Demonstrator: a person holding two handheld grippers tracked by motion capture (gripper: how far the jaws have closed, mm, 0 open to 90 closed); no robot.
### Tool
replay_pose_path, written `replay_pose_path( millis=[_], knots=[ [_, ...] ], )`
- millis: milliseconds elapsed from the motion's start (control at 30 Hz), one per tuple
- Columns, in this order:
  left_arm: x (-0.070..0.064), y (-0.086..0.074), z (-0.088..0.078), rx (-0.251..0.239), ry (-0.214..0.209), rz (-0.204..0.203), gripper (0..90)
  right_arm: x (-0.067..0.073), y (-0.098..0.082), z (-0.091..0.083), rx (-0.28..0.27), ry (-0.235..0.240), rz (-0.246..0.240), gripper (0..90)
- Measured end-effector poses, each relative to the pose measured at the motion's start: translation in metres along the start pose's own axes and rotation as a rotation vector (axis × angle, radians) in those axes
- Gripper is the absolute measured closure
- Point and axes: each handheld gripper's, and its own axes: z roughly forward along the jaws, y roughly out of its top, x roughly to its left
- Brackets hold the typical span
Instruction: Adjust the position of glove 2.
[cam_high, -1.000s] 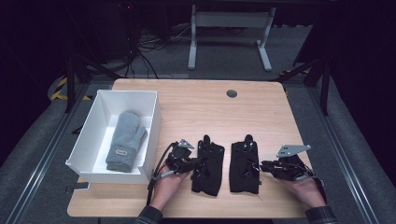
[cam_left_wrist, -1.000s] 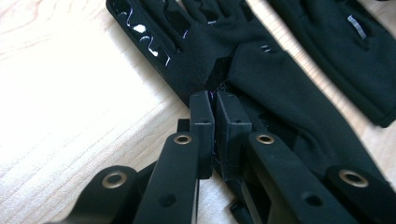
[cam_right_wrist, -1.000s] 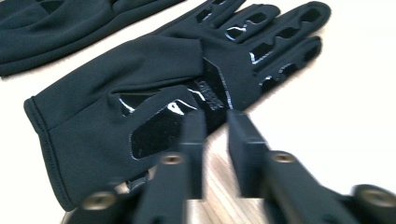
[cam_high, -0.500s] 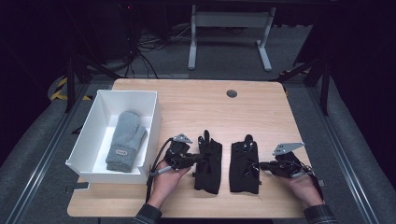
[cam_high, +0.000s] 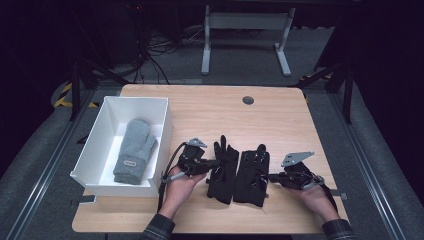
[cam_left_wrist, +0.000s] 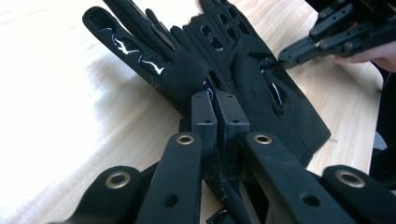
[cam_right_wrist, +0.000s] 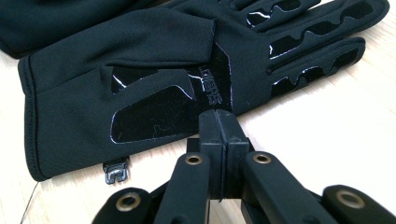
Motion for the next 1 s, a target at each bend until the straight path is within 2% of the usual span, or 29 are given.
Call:
replay_pose_path(
  millis=[233,767,1000],
  knots=[
    [0.002,0.006,0.003,-0.008,-0.005,-0.004,87.9,0.002,0.006,0.005,0.001,0.005,-0.017,90.0],
    [0.001,0.009,-0.014,-0.037,-0.037,-0.001,87.9,0.020,0.026,0.027,-0.009,0.055,-0.069,90.0],
    [0.001,0.009,-0.015,-0.040,-0.031,-0.002,87.9,0.026,0.036,0.036,-0.011,0.070,-0.089,90.0]
  ],
)
